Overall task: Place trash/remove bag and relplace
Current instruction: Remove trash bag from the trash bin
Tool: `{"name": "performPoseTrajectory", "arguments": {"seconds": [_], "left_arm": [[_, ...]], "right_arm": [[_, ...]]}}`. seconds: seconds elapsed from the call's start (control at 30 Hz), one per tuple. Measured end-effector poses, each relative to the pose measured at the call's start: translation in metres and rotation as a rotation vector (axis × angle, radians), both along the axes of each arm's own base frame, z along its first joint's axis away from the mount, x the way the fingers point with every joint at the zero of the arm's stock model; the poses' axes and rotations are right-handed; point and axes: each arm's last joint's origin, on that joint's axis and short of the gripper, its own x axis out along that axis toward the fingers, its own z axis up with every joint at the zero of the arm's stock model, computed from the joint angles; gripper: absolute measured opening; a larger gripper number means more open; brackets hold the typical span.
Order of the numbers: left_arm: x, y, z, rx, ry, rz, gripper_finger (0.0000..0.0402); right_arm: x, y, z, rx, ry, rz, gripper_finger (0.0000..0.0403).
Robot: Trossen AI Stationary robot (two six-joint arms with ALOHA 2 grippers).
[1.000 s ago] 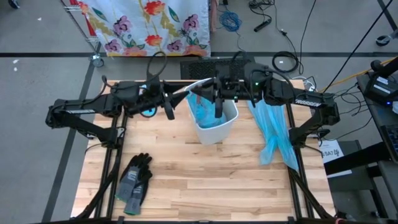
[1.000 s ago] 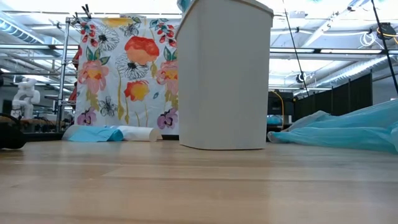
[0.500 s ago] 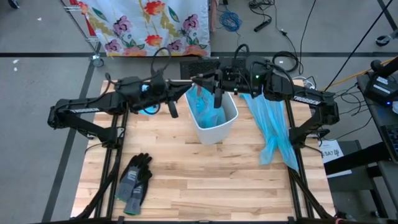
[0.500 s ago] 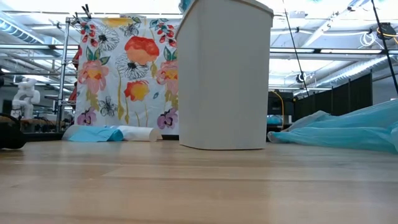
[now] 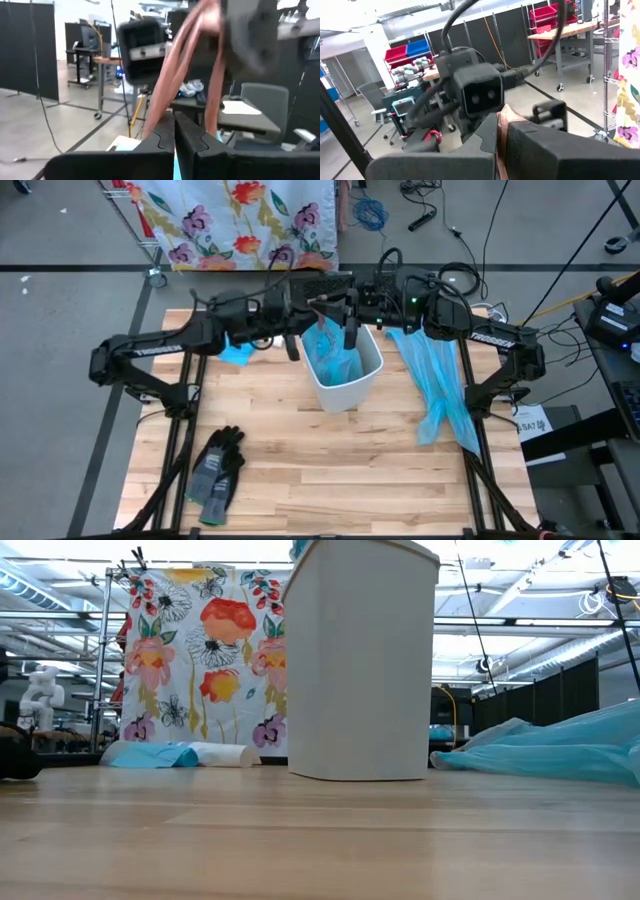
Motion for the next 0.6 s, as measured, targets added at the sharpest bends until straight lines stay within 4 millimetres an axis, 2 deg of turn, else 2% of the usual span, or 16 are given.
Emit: {"name": "performPoseTrajectory", "arguments": {"seconds": [0.1,0.23,0.4,0.6], "left_arm": [[0.008,0.005,-0.008,-0.006,0.03,0.005,0.0001],[0.022,0.008,-0.018,-0.003,0.036,-0.073,0.0001],[0.037,0.012,-0.033,-0.072,0.114,-0.085,0.0],[0.042,0.013,-0.034,-0.107,0.143,-0.097,0.0]], "right_arm": [[0.0,0.0,0.0,0.013,-0.004,0.001,0.0],[0.0,0.001,0.004,0.004,-0.047,0.029,0.0],[-0.003,0.002,0.014,-0.013,-0.129,0.049,0.0],[-0.016,0.004,0.037,-0.053,-0.203,0.044,0.0]]}}
